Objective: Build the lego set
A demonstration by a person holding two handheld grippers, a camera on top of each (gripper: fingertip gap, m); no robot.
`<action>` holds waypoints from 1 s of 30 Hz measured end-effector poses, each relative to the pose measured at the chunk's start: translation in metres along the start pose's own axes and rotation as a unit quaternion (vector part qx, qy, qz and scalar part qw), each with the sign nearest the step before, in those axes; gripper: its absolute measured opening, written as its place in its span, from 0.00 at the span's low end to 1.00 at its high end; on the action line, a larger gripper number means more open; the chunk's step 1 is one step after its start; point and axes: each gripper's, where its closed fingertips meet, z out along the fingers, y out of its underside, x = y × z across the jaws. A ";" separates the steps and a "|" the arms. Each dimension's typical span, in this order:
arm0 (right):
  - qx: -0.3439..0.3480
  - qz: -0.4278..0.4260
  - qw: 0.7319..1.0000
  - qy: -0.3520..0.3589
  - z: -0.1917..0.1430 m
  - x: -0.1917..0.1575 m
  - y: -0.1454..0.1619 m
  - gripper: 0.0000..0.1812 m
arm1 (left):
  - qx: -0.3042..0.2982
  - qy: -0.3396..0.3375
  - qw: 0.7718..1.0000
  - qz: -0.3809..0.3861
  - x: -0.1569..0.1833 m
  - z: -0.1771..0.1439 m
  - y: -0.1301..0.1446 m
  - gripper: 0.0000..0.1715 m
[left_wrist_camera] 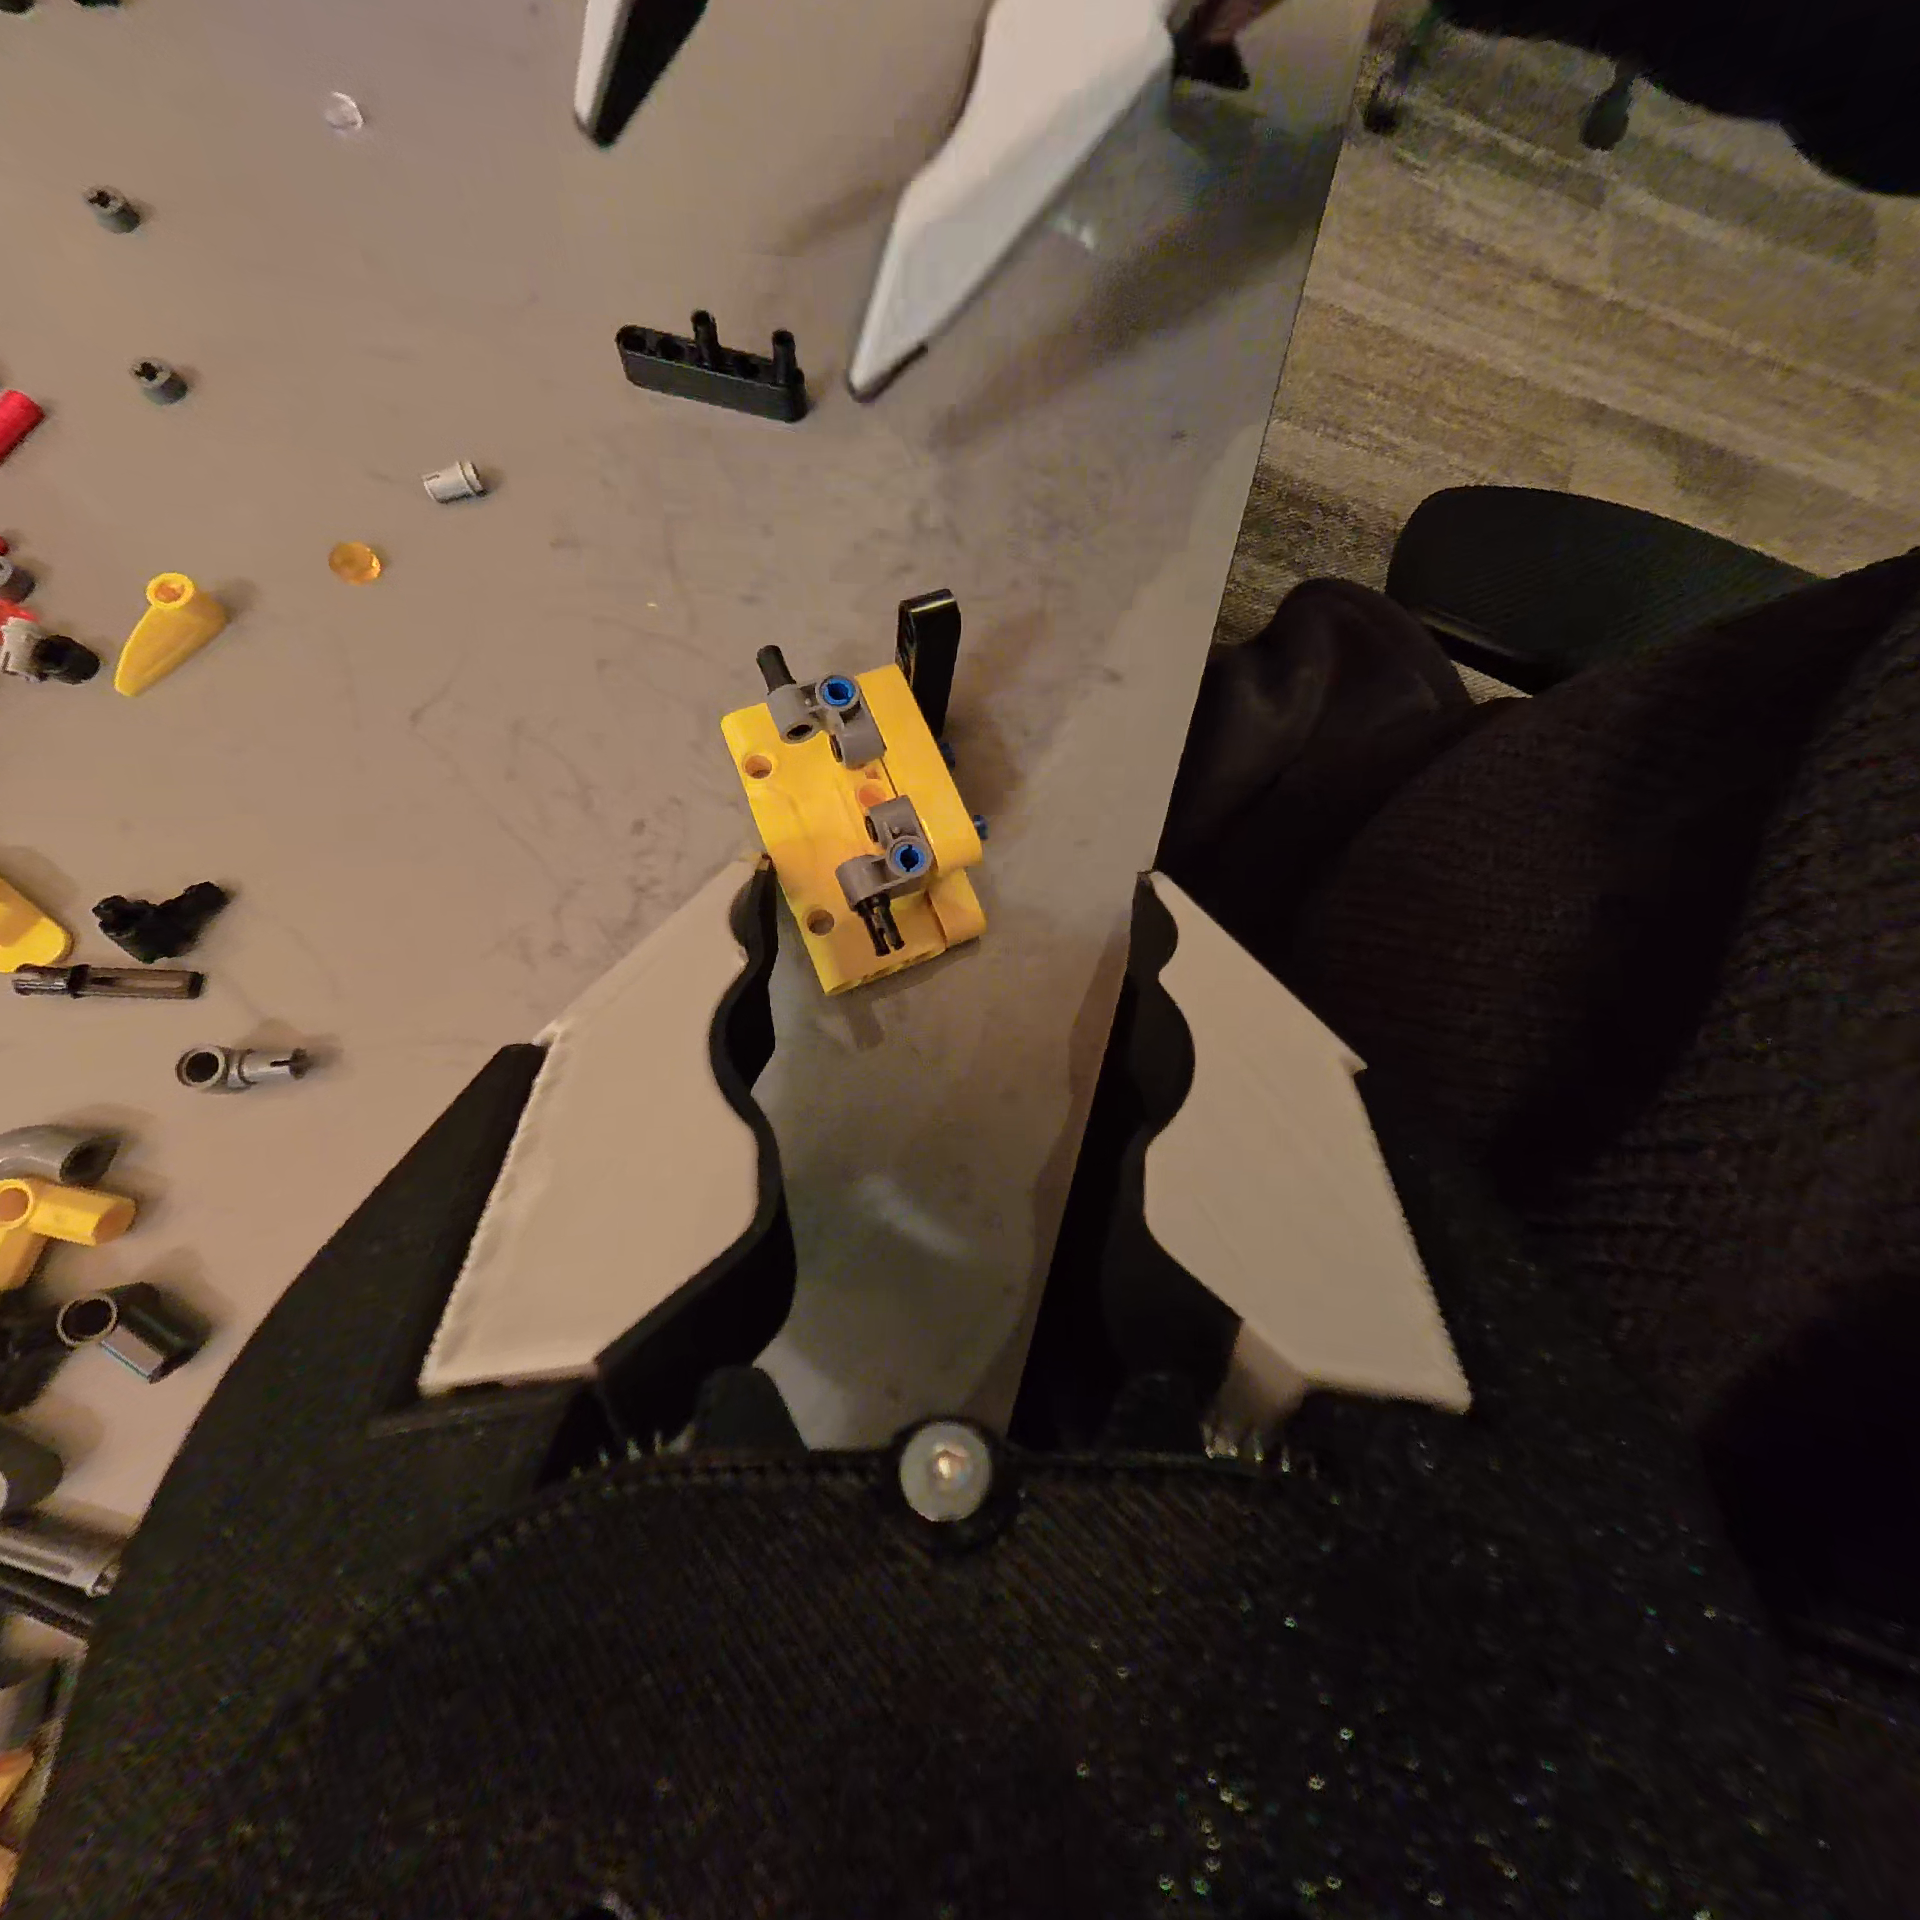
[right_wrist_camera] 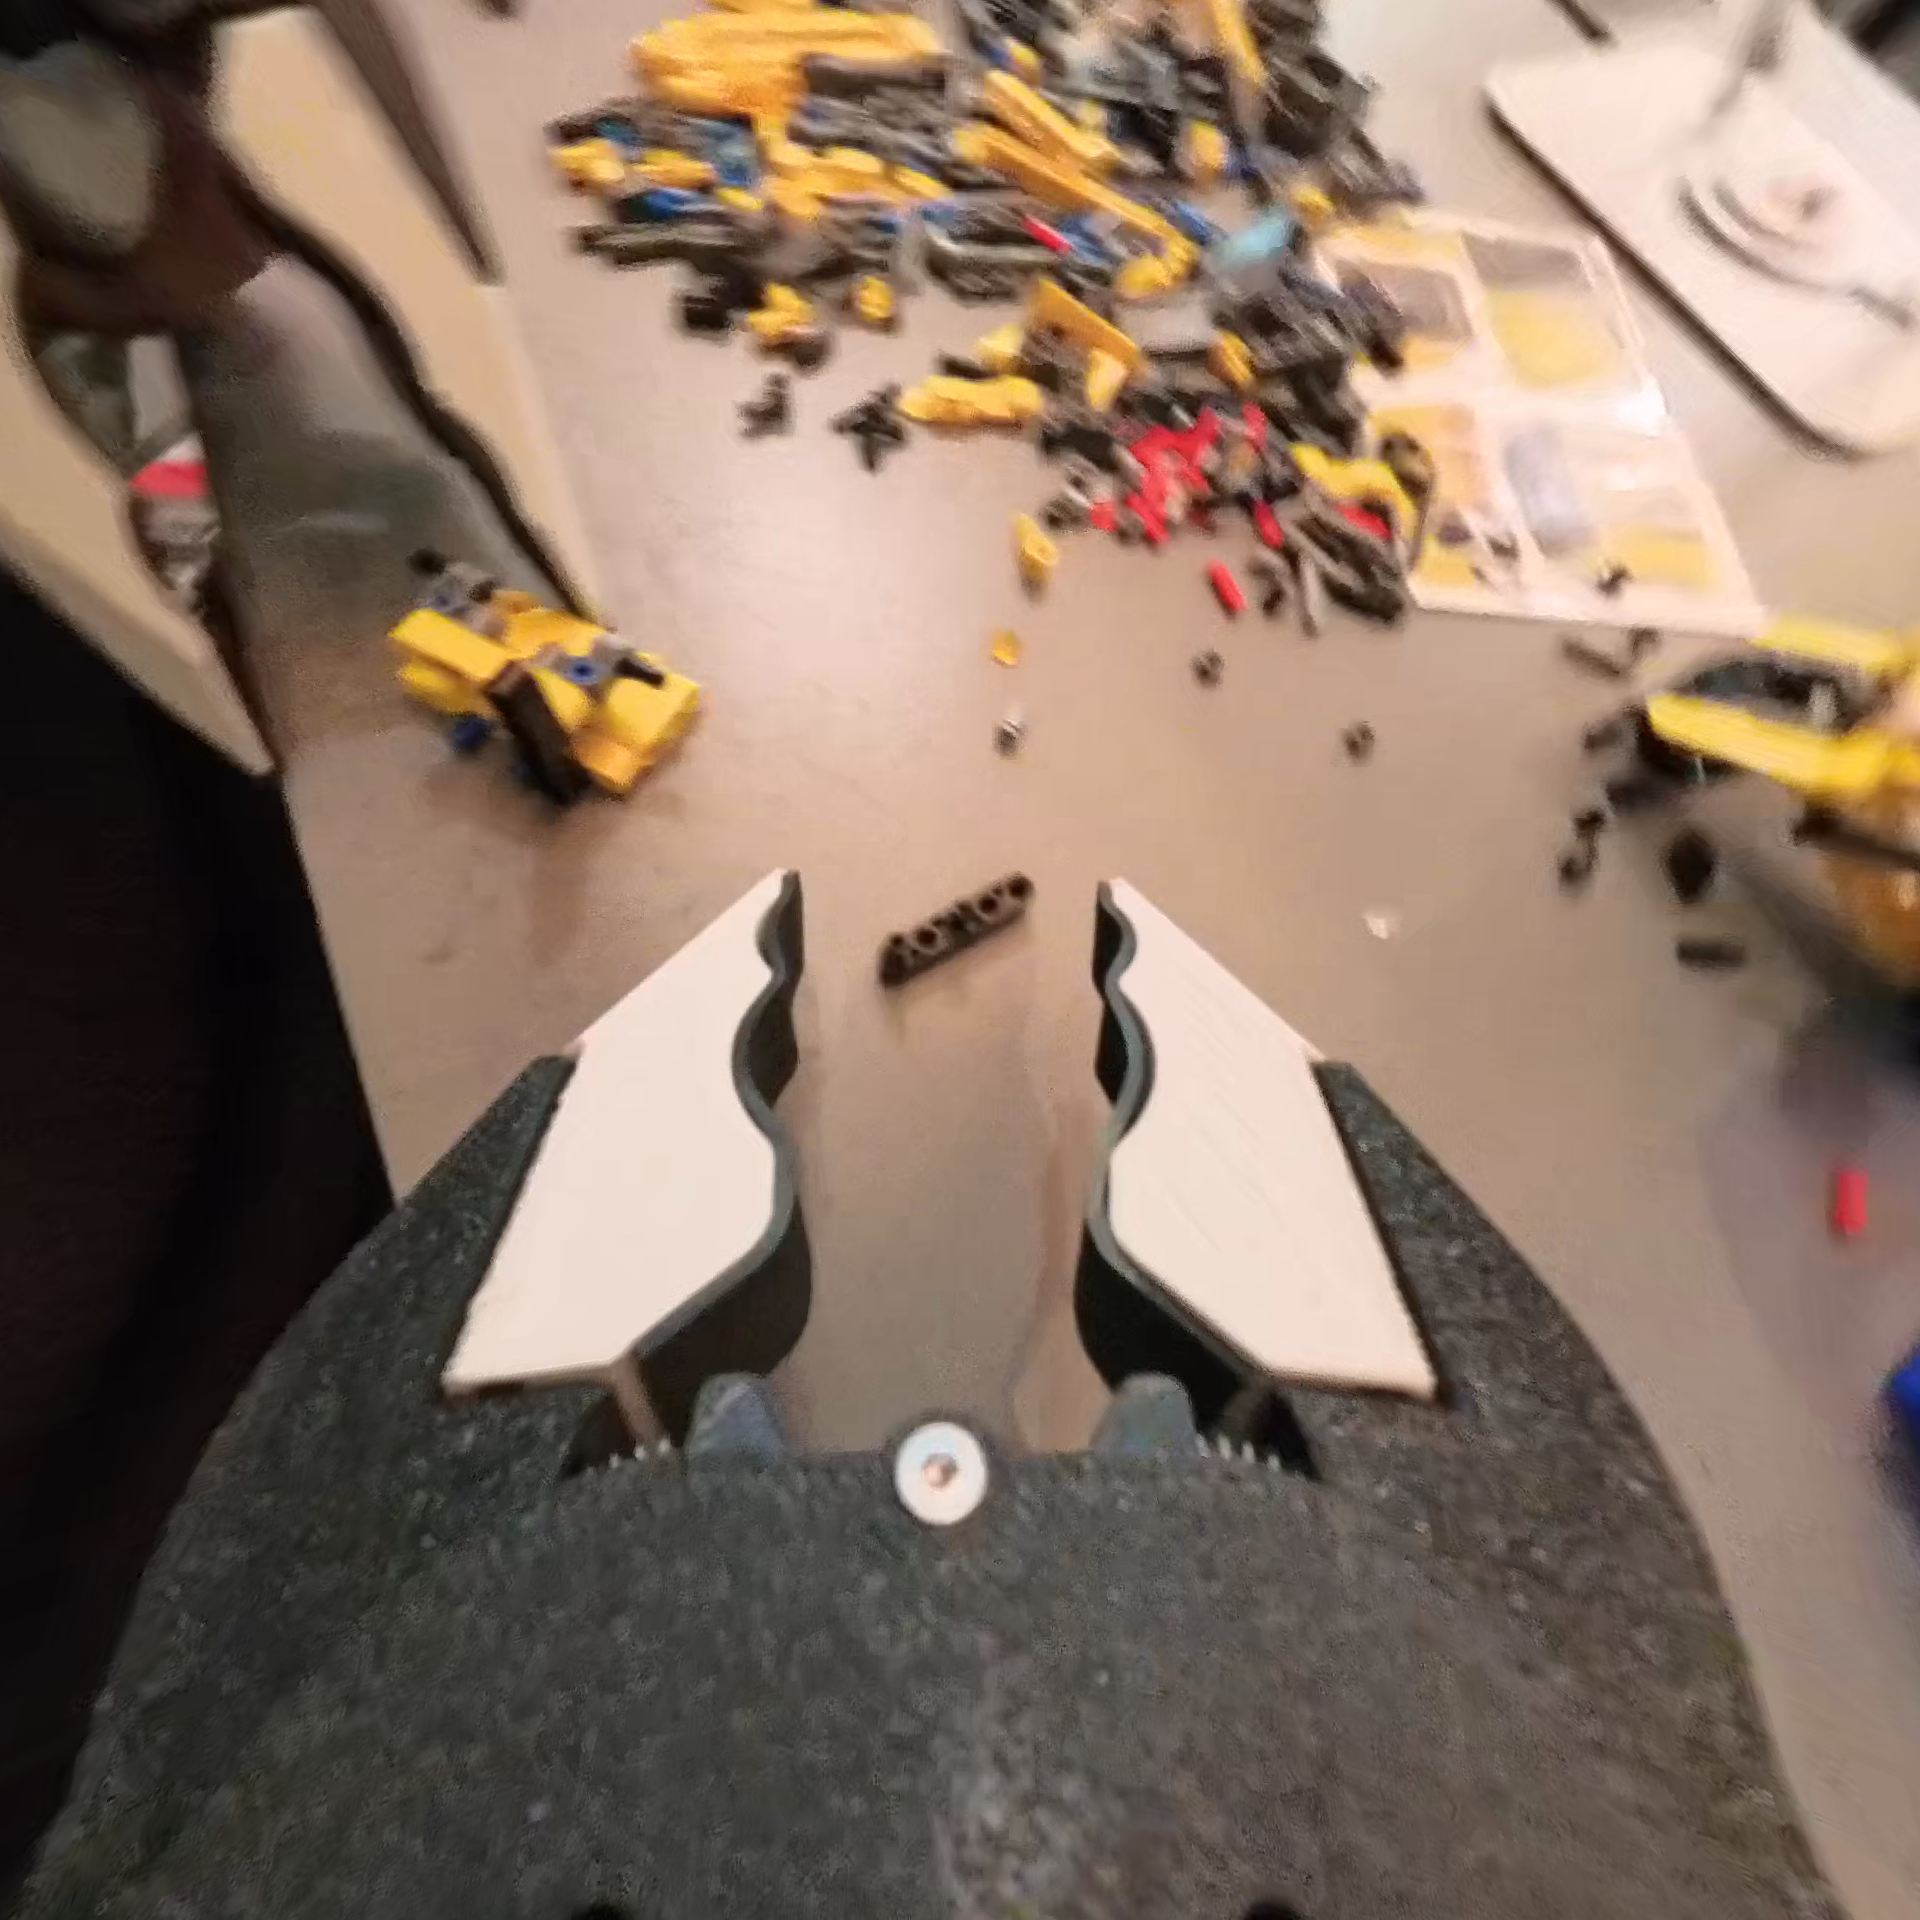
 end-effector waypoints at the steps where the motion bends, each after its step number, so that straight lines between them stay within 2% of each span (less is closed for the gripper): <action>1: -0.006 0.039 0.999 0.017 -0.001 0.007 0.006 0.27 | 0.000 -0.001 1.000 -0.001 0.000 0.000 0.000 0.39; 4: -0.014 0.113 0.993 0.041 0.000 0.010 0.020 0.24 | 0.003 -0.006 1.000 -0.011 0.002 0.001 -0.001 0.41; 8: -0.022 0.098 0.992 0.072 0.003 0.006 0.018 0.24 | 0.022 -0.011 0.999 -0.028 0.007 0.002 -0.002 0.47; 10: -0.055 0.081 0.992 0.075 0.012 0.002 0.023 0.24 | 0.028 -0.010 0.999 -0.030 0.009 0.002 -0.002 0.49; 14: -0.072 0.036 0.989 0.122 0.020 0.010 0.020 0.04 | 0.022 -0.009 0.999 -0.029 0.010 0.001 -0.001 0.49; 16: -0.077 0.008 0.987 0.143 0.020 0.014 0.020 0.04 | 0.026 -0.011 0.999 -0.033 0.008 -0.002 -0.002 0.48; 18: -0.057 0.003 0.988 0.145 0.018 0.012 0.014 0.04 | 0.046 -0.028 0.998 -0.040 0.000 -0.008 -0.006 0.48; 20: 0.011 0.011 0.991 0.135 0.011 0.006 -0.009 0.03 | 0.092 -0.045 0.993 -0.059 -0.012 -0.020 -0.017 0.46; 23: 0.155 0.049 0.986 0.033 -0.008 -0.025 -0.060 0.03 | 0.190 -0.033 0.976 -0.100 -0.023 -0.045 -0.043 0.41; 25: 0.241 0.088 0.965 -0.060 -0.027 -0.048 -0.092 0.03 | 0.247 -0.002 0.963 -0.108 -0.020 -0.062 -0.057 0.31; 27: 0.283 0.153 0.931 -0.175 -0.037 -0.072 -0.114 0.03 | 0.287 0.023 0.953 -0.091 -0.012 -0.074 -0.068 0.28; 30: 0.296 0.255 0.863 -0.320 -0.038 -0.098 -0.129 0.03 | 0.329 0.065 0.941 -0.043 0.010 -0.088 -0.078 0.28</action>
